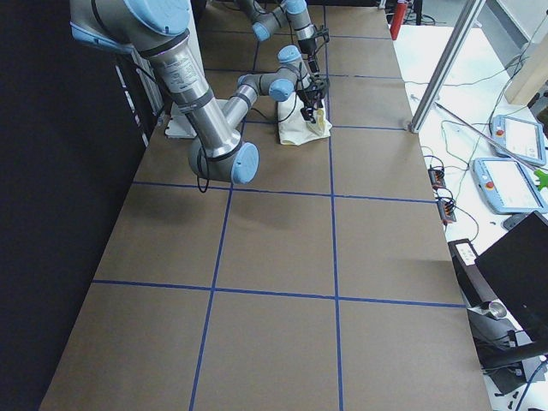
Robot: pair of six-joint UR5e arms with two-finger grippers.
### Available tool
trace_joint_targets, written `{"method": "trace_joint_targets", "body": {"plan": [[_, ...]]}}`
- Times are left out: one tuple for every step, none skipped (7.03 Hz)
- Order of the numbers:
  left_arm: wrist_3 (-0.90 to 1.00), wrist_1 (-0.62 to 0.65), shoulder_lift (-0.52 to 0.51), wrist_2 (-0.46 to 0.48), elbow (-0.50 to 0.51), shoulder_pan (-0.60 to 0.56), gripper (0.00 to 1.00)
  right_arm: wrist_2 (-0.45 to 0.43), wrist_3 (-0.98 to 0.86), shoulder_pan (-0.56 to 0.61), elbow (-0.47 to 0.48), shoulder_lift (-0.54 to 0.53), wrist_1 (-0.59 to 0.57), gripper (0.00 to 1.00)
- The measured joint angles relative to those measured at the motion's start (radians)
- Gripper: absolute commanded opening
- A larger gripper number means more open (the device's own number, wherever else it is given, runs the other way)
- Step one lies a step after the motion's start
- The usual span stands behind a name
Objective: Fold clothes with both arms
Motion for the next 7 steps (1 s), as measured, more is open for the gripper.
{"method": "trace_joint_targets", "body": {"plan": [[0.026,-0.010,0.004,-0.018,0.000,-0.014,1.00,-0.015,-0.033,-0.026,0.022,-0.001,-0.002,1.00],[0.036,-0.015,0.005,-0.025,-0.001,-0.020,1.00,-0.060,-0.075,-0.069,0.014,0.001,-0.002,1.00],[0.036,-0.017,0.006,-0.027,-0.001,-0.022,1.00,-0.103,-0.121,-0.096,-0.021,0.003,-0.001,1.00],[0.034,-0.017,0.007,-0.027,-0.002,-0.022,1.00,-0.120,-0.147,-0.097,-0.063,0.006,0.001,1.00],[0.032,-0.017,0.008,-0.028,-0.002,-0.021,1.00,-0.126,-0.169,-0.084,-0.103,0.014,0.001,1.00],[0.031,-0.017,0.008,-0.028,-0.002,-0.020,1.00,-0.128,-0.199,-0.069,-0.146,0.026,0.002,1.00],[0.031,-0.017,0.007,-0.028,-0.002,-0.019,1.00,-0.128,-0.231,-0.054,-0.193,0.038,0.002,1.00]]}}
